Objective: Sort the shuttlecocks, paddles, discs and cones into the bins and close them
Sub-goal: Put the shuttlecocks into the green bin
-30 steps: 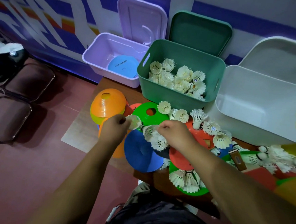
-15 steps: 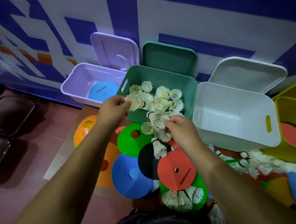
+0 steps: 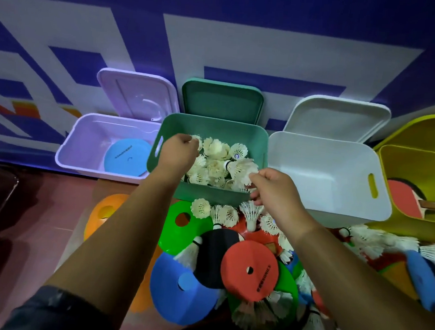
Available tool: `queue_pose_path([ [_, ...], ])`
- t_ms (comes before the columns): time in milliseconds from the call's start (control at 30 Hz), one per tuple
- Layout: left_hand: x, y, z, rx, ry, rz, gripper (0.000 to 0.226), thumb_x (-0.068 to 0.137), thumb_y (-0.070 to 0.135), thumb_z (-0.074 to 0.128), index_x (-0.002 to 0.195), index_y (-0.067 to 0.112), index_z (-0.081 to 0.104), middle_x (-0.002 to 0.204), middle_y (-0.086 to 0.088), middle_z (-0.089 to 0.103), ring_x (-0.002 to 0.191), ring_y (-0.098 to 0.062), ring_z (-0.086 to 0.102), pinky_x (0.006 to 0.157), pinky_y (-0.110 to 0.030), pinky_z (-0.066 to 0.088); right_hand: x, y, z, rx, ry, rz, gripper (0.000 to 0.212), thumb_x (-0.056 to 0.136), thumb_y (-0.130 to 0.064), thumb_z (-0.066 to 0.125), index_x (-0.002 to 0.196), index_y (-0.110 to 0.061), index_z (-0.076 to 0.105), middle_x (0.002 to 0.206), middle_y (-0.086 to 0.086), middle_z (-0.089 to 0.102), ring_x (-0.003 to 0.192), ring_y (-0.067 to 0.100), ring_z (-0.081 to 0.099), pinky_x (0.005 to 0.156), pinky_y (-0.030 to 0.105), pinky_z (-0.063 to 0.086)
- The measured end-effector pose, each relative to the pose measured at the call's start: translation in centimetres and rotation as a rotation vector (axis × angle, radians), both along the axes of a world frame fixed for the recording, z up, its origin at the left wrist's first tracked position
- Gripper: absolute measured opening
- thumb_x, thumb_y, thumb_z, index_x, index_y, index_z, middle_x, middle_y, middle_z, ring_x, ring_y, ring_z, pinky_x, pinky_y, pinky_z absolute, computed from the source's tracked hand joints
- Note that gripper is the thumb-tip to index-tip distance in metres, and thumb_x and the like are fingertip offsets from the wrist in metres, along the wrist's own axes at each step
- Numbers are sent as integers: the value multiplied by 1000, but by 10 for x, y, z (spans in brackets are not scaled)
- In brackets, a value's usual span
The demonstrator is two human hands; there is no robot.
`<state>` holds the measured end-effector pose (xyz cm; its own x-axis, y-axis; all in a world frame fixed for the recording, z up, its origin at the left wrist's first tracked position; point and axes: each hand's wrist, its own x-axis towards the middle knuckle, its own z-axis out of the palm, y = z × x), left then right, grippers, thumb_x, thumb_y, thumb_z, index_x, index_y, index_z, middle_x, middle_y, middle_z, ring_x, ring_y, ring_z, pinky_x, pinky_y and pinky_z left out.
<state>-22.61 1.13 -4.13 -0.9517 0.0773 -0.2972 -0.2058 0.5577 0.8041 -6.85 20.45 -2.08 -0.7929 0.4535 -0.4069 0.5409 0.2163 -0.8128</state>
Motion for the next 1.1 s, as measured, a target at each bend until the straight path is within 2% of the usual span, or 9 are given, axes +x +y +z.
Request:
queue_pose_path([
  [133, 8, -9, -7, -6, 7, -18, 42, 91, 32, 57, 129, 20, 70, 96, 5, 77, 85, -13, 76, 77, -39, 65, -13, 9, -4, -43, -13, 3, 15, 101, -22, 59, 98, -13, 70, 85, 0, 79, 63, 12, 67, 63, 36, 60],
  [333, 45, -65, -8, 161, 24, 129, 20, 97, 11, 56, 104, 20, 72, 88, 1, 79, 76, -17, 73, 70, -38, 62, -50, -2, -8, 17, -76, 100, 16, 96, -14, 56, 92, -12, 72, 83, -1, 79, 66, 16, 63, 61, 34, 57],
  [433, 68, -92, -8, 104, 50, 133, 20, 100, 10, 54, 102, 21, 71, 87, 1, 78, 66, -10, 68, 57, -27, 54, -66, -24, -12, -113, -87, 209, 25, 97, -10, 60, 120, -13, 71, 93, 1, 80, 71, 13, 68, 64, 32, 58],
  [533, 91, -107, -17, 47, 55, 125, 21, 103, 13, 55, 101, 24, 73, 88, 3, 77, 63, -6, 67, 57, -25, 51, -72, -40, -24, -131, -67, 204, 46, 101, -10, 61, 146, -15, 56, 113, 3, 74, 79, 11, 75, 67, 29, 61],
  [633, 111, -113, -37, 2, -22, 97, 17, 104, 14, 56, 107, 19, 72, 90, 0, 77, 68, -13, 68, 60, -37, 55, -65, -47, -27, -64, -23, 207, 35, 99, -10, 55, 130, -21, 68, 103, -6, 77, 81, 10, 76, 83, 36, 63],
  [733, 131, -115, -68, -112, -113, -38, 12, 100, 23, 65, 111, 20, 70, 99, -2, 77, 80, -20, 70, 75, -44, 60, -47, -50, -21, 20, 53, 221, 31, 99, -12, 49, 108, -29, 73, 93, -10, 78, 76, 6, 73, 71, 29, 57],
  [867, 160, -109, -101, -396, -209, -260, 49, 92, 40, 76, 130, 12, 63, 119, -7, 71, 103, -24, 67, 80, -33, 51, -18, -50, -18, 41, 105, 266, 27, 101, -13, 52, 102, -30, 73, 88, -9, 78, 65, 7, 71, 56, 22, 51],
  [1000, 188, -103, -124, -565, -289, -385, 38, 93, 50, 70, 101, 15, 57, 91, -5, 62, 78, -21, 57, 65, -33, 40, 10, -47, -37, 55, 41, 409, 26, 101, -15, 54, 103, -31, 74, 88, -9, 78, 67, 13, 71, 57, 23, 53],
  [1100, 201, -100, -135, -599, -327, -478, 26, 94, 39, 67, 100, 14, 64, 95, -10, 66, 81, -22, 58, 65, -31, 39, 25, -38, -65, 177, -45, 519, 21, 98, -21, 59, 106, -32, 74, 96, -10, 77, 79, 11, 72, 72, 26, 54],
])
